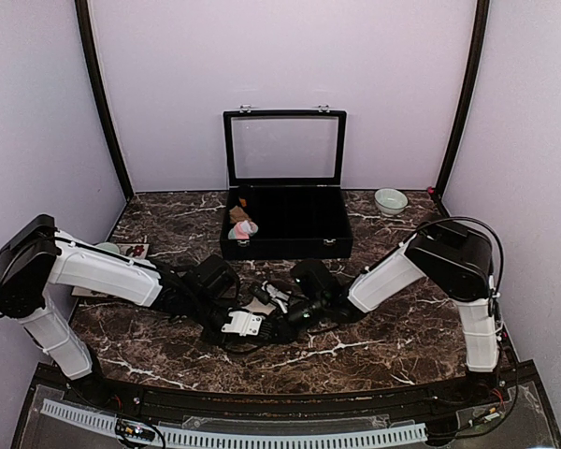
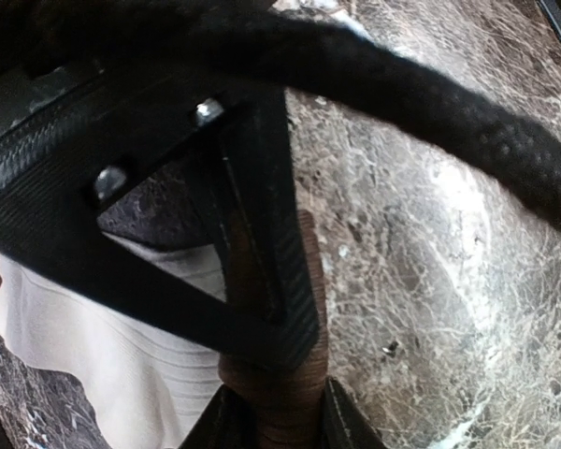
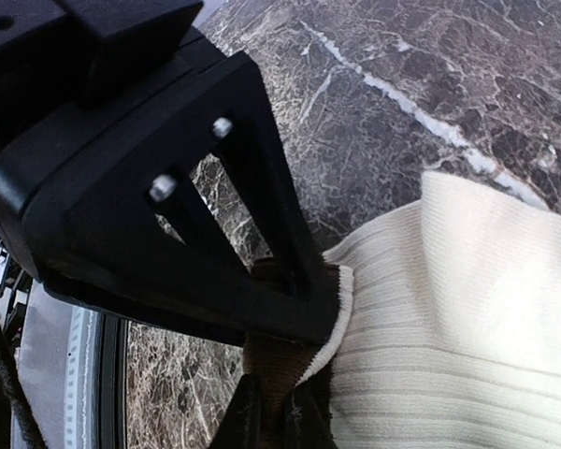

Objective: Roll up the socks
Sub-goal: Roll the sock at the center of the board.

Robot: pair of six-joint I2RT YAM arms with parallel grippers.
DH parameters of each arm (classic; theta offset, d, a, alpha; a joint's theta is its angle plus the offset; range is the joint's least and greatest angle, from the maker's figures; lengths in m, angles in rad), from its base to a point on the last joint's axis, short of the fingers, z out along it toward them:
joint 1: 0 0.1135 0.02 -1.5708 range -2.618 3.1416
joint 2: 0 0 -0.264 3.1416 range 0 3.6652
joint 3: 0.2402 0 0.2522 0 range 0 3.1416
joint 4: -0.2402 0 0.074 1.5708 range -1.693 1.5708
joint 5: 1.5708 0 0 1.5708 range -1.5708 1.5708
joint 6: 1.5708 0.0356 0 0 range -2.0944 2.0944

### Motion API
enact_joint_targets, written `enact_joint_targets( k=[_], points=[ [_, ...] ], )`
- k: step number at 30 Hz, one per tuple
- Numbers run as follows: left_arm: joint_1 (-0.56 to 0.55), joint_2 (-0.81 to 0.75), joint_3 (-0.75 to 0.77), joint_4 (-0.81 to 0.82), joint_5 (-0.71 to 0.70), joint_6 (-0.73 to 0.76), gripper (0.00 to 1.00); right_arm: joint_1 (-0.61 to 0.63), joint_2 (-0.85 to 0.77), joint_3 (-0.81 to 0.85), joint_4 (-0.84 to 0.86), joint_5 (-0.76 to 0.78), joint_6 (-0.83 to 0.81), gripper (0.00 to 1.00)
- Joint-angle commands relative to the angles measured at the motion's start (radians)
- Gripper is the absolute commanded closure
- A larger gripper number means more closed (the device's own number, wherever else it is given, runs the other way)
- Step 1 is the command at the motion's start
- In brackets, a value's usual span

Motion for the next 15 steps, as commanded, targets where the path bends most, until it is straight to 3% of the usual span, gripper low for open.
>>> enact_joint_targets(
  k=[1, 3, 6, 7, 8, 9, 15],
  points=[
    [-0.002, 0.059, -0.041, 0.000, -0.072, 0.023, 0.72, -0.007, 0.099, -0.103, -0.352, 0.109, 0.013, 0.87],
    [-0.002, 0.075, -0.033, -0.015, -0.070, 0.021, 0.78, -0.009, 0.100, -0.099, -0.348, 0.087, 0.019, 0.83],
    [0.005, 0.094, 0.003, -0.089, -0.034, 0.021, 0.98, -0.015, 0.081, -0.119, -0.307, 0.071, 0.041, 0.74],
    [0.009, 0.103, 0.017, -0.119, -0.016, 0.020, 1.00, -0.018, 0.063, -0.138, -0.276, 0.072, 0.052, 0.69],
    [0.015, 0.112, 0.034, -0.148, 0.005, 0.015, 1.00, -0.023, 0.043, -0.159, -0.238, 0.076, 0.062, 0.19],
    [0.024, 0.121, 0.057, -0.180, 0.029, 0.008, 1.00, -0.026, 0.015, -0.183, -0.204, 0.094, 0.068, 0.03],
    [0.080, 0.150, 0.127, -0.315, 0.159, -0.014, 1.00, -0.032, -0.147, -0.328, -0.043, 0.257, 0.065, 0.01]
  ],
)
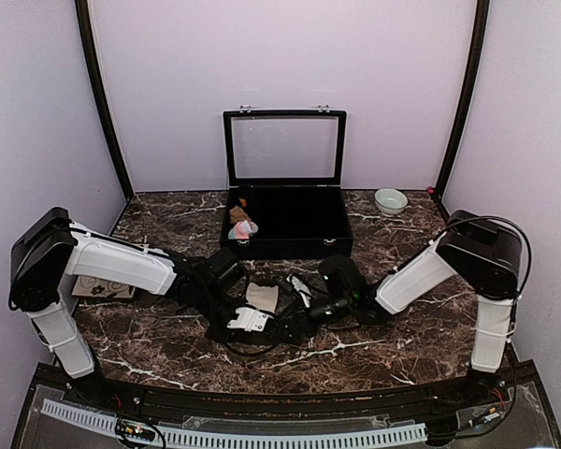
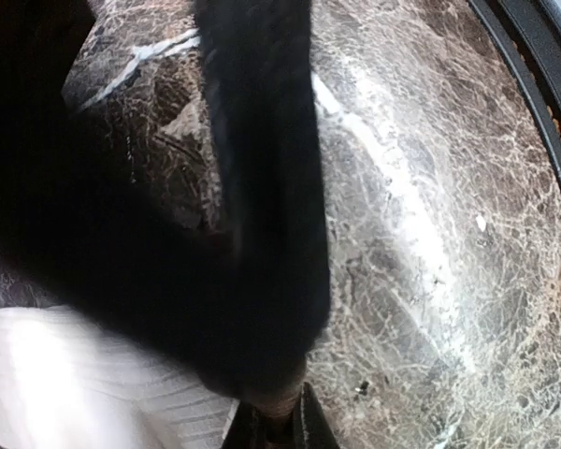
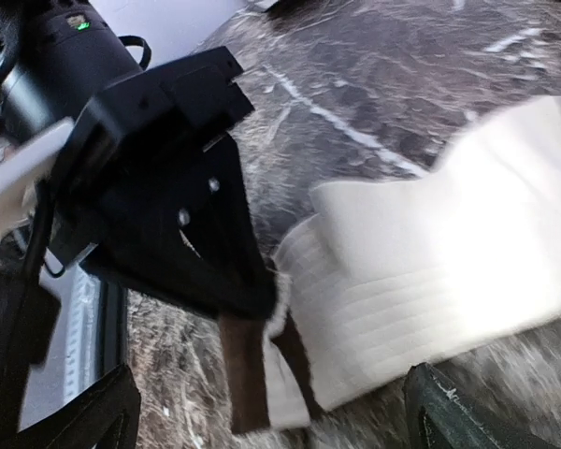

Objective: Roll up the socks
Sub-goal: Roll the sock at the center of the board.

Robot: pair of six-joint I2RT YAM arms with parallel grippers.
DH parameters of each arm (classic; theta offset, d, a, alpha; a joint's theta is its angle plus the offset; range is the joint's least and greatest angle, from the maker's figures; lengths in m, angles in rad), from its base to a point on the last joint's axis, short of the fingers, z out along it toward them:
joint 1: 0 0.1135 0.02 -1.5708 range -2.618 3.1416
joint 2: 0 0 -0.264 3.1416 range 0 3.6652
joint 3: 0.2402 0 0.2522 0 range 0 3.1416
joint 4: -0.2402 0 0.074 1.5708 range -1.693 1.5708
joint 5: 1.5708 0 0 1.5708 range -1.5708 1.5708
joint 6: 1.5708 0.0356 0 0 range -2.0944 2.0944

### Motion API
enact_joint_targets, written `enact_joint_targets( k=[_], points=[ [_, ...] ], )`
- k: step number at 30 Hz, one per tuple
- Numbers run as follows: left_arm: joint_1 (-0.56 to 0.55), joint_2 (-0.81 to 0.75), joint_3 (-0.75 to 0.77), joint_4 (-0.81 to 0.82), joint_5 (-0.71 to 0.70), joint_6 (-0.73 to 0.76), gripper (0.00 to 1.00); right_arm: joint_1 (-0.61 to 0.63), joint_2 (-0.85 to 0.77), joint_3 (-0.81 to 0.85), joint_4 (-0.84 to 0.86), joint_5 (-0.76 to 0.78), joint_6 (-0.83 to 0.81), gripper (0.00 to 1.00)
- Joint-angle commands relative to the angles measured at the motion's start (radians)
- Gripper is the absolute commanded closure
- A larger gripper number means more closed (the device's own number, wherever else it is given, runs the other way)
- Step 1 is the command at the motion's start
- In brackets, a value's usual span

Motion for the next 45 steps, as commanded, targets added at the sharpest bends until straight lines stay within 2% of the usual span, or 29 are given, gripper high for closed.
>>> enact_joint_targets(
  k=[1, 6, 10, 11, 13, 15, 18, 19, 21, 23, 25, 26, 28, 30, 32, 37, 40, 45],
  points=[
    [0.067, 0.067, 0.024, -0.220, 0.042, -0.056, 1.00, 0.009, -0.012, -0.173, -0.126, 0.214, 0.033, 0.01],
    [0.104, 0.106, 0.072, -0.294, 0.125, -0.068, 1.00, 0.009, -0.131, -0.318, 0.021, 0.383, 0.067, 0.01],
    [0.124, 0.145, 0.104, -0.337, 0.166, -0.081, 1.00, 0.009, -0.296, -0.504, 0.298, 0.444, 0.072, 0.01],
    [0.132, 0.154, 0.113, -0.354, 0.181, -0.084, 1.00, 0.009, -0.326, -0.547, 0.385, 0.511, 0.122, 0.01],
    [0.145, 0.173, 0.136, -0.380, 0.211, -0.089, 1.00, -0.003, -0.341, -0.598, 0.491, 0.646, 0.326, 0.01],
    [0.155, 0.196, 0.159, -0.414, 0.237, -0.091, 1.00, -0.034, -0.327, -0.586, 0.574, 0.557, 0.316, 0.01],
    [0.169, 0.233, 0.192, -0.461, 0.279, -0.096, 1.00, -0.048, -0.266, -0.585, 0.778, 0.413, 0.176, 0.01],
    [0.177, 0.244, 0.202, -0.476, 0.296, -0.093, 1.00, -0.047, -0.258, -0.578, 0.783, 0.412, 0.139, 0.01],
    [0.187, 0.268, 0.223, -0.507, 0.329, -0.088, 1.00, -0.030, -0.270, -0.541, 0.660, 0.457, 0.042, 0.01],
    [0.200, 0.296, 0.253, -0.551, 0.360, -0.080, 1.00, 0.019, -0.324, -0.522, 0.520, 0.590, -0.073, 0.00],
    [0.212, 0.334, 0.285, -0.606, 0.391, -0.071, 1.00, 0.067, -0.376, -0.539, 0.492, 0.679, -0.152, 0.02],
    [0.217, 0.351, 0.301, -0.632, 0.406, -0.065, 0.99, 0.080, -0.420, -0.542, 0.459, 0.698, -0.180, 0.06],
    [0.224, 0.384, 0.330, -0.693, 0.431, -0.050, 0.99, 0.106, -0.454, -0.539, 0.419, 0.675, -0.240, 0.21],
    [0.235, 0.409, 0.350, -0.724, 0.481, -0.055, 0.99, 0.130, -0.457, -0.530, 0.395, 0.615, -0.300, 0.37],
    [0.242, 0.416, 0.357, -0.729, 0.489, -0.065, 0.99, 0.162, -0.442, -0.497, 0.332, 0.579, -0.344, 0.48],
    [0.251, 0.429, 0.354, -0.720, 0.487, -0.096, 0.99, 0.260, -0.321, -0.395, 0.271, 0.563, -0.466, 0.46],
    [0.252, 0.438, 0.344, -0.704, 0.463, -0.112, 0.99, 0.288, -0.265, -0.318, 0.248, 0.546, -0.540, 0.50],
    [0.256, 0.441, 0.336, -0.669, 0.413, -0.142, 0.99, 0.312, -0.165, -0.178, 0.180, 0.531, -0.702, 0.50]
  ],
)
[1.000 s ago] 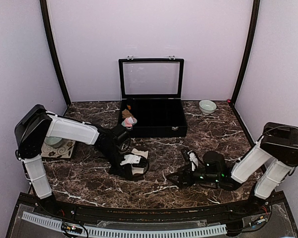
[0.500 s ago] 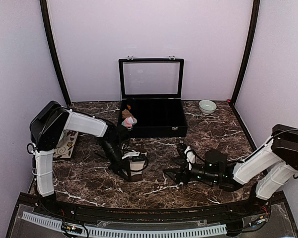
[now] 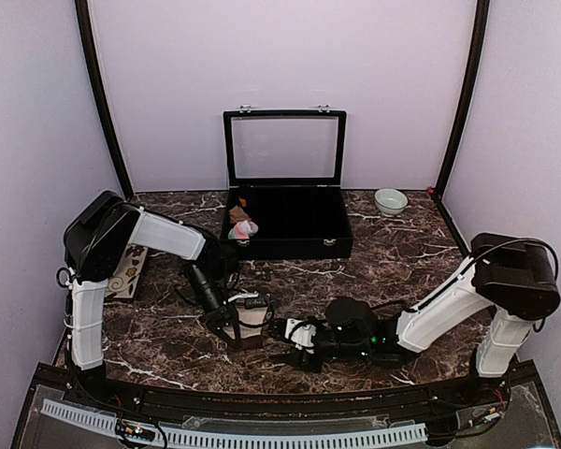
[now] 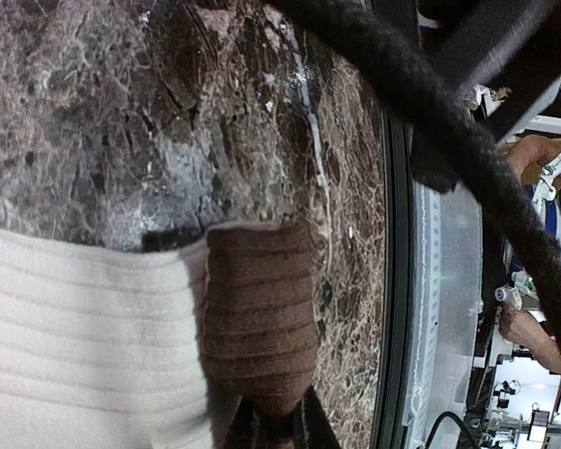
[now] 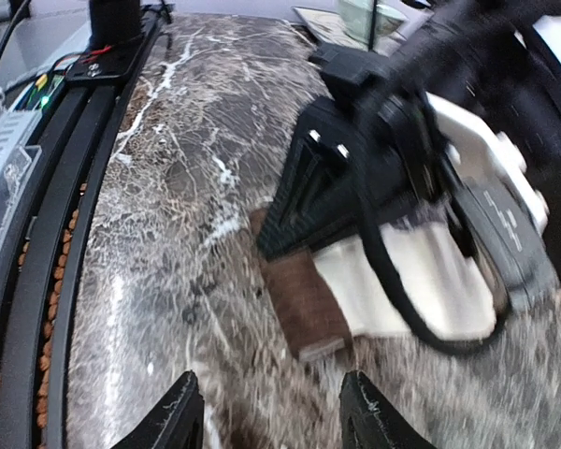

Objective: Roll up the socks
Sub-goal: Roll the sock at the center of the board.

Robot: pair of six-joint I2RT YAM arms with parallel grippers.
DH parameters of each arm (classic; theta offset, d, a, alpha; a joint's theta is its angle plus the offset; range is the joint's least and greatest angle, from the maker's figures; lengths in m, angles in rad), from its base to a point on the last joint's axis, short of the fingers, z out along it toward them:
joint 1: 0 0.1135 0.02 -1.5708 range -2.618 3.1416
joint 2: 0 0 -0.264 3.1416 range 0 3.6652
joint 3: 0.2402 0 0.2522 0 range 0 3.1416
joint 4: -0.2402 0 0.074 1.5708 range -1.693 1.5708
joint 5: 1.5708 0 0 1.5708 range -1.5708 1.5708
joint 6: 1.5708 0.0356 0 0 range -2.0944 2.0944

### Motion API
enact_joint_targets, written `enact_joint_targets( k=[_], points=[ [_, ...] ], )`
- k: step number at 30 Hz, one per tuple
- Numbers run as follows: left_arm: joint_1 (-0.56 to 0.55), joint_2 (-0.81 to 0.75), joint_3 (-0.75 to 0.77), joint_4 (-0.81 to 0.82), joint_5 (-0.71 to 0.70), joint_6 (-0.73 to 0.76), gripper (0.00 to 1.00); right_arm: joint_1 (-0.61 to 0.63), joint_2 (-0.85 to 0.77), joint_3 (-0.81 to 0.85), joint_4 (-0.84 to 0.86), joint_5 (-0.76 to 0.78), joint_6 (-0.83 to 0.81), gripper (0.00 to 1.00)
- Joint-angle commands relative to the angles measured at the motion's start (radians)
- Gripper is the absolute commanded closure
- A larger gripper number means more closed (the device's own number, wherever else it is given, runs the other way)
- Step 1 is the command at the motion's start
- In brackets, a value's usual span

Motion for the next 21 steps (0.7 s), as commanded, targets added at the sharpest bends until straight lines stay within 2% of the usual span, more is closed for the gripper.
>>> enact_joint_targets(
  k=[1, 4, 11, 16, 21],
  points=[
    [0.006, 0.040, -0.032, 0.020, -0.150, -0.033, 0.99, 0.015, 0.076, 0.112, -0.046, -0.027, -0.184, 0.50],
    [0.006, 0.040, -0.030, 0.022, -0.162, -0.037, 0.99, 0.010, 0.133, 0.176, -0.068, -0.043, -0.240, 0.52],
    [0.006, 0.040, -0.029, 0.022, -0.177, -0.029, 0.99, -0.035, 0.234, 0.309, -0.136, -0.129, -0.274, 0.62],
    [0.006, 0.038, -0.031, 0.020, -0.175, -0.015, 0.99, -0.060, 0.286, 0.350, -0.180, -0.152, -0.289, 0.63],
    [0.006, 0.033, -0.032, 0.018, -0.175, -0.008, 0.96, -0.074, 0.306, 0.359, -0.222, -0.176, -0.278, 0.77]
  ],
)
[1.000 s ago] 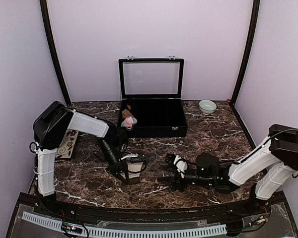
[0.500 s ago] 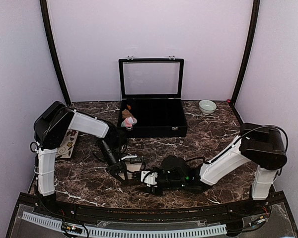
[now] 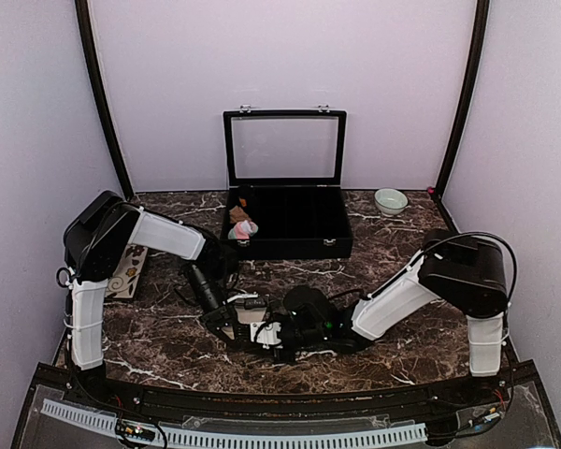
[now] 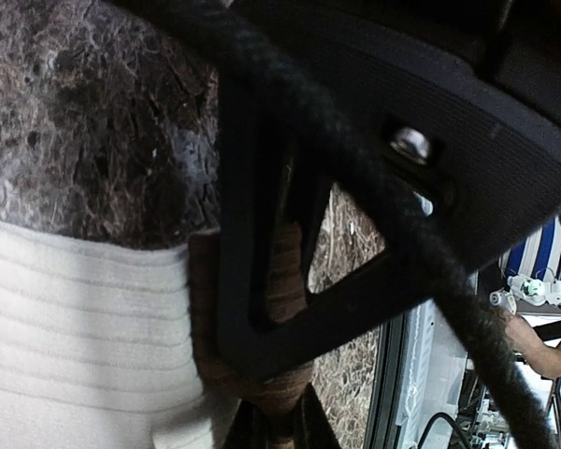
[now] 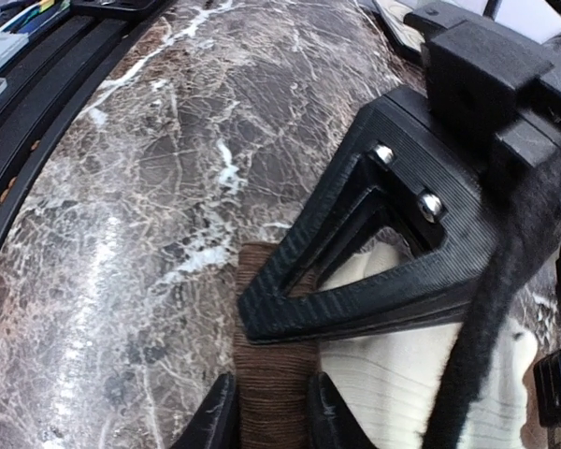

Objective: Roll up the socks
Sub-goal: Roll the sock at the center of the board.

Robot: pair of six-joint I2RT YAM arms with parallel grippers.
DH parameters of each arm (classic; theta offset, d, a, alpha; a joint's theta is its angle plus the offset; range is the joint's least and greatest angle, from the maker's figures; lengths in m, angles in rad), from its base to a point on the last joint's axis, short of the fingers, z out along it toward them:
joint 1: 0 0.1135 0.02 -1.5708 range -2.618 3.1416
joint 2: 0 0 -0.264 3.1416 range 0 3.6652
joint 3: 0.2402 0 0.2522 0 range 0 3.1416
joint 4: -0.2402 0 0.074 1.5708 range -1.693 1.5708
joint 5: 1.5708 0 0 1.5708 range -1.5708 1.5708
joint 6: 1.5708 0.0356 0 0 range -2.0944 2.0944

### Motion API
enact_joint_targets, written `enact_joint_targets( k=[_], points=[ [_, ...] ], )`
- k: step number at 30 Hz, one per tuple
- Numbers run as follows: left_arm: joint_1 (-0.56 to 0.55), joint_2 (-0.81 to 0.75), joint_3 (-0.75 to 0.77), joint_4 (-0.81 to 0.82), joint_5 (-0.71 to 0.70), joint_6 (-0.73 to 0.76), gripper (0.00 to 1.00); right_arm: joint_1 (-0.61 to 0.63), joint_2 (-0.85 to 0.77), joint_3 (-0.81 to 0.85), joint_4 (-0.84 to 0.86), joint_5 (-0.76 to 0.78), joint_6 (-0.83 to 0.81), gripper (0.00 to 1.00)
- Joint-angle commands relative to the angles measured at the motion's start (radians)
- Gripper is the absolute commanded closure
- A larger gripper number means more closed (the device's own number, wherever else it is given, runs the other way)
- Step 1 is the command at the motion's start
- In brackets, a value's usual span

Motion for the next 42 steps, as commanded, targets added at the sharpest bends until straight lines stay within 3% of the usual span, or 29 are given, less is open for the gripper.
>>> enact_joint_targets(
  k=[1, 3, 6, 15, 20, 23, 29, 35, 42],
  points=[
    [0.005, 0.027, -0.035, 0.020, -0.164, 0.019, 0.91, -0.017, 0.030, 0.015, -0.051, -0.031, 0.007, 0.82],
    [0.005, -0.003, -0.056, 0.052, -0.170, 0.003, 0.75, -0.023, 0.035, 0.023, -0.074, -0.045, 0.018, 0.91],
    [0.008, -0.083, -0.098, 0.122, -0.201, -0.032, 0.66, -0.027, 0.039, 0.028, -0.104, -0.068, 0.047, 0.98],
    [0.112, -0.514, -0.389, 0.433, -0.336, -0.095, 0.61, -0.043, 0.047, -0.016, -0.145, -0.097, 0.189, 1.00],
    [0.168, -0.682, -0.511, 0.493, -0.338, -0.076, 0.61, -0.071, 0.049, -0.047, -0.124, -0.110, 0.265, 1.00],
    [0.168, -0.763, -0.581, 0.531, -0.337, -0.053, 0.61, -0.093, 0.062, -0.005, -0.203, -0.144, 0.304, 1.00],
    [0.156, -0.796, -0.589, 0.491, -0.291, 0.017, 0.61, -0.132, 0.116, 0.124, -0.441, -0.237, 0.382, 1.00],
    [-0.020, -0.753, -0.527, 0.487, -0.326, 0.021, 0.66, -0.172, 0.185, 0.174, -0.536, -0.350, 0.513, 1.00],
    [-0.125, -0.672, -0.516, 0.574, -0.409, 0.001, 0.67, -0.192, 0.271, 0.228, -0.622, -0.494, 0.659, 1.00]
  ],
)
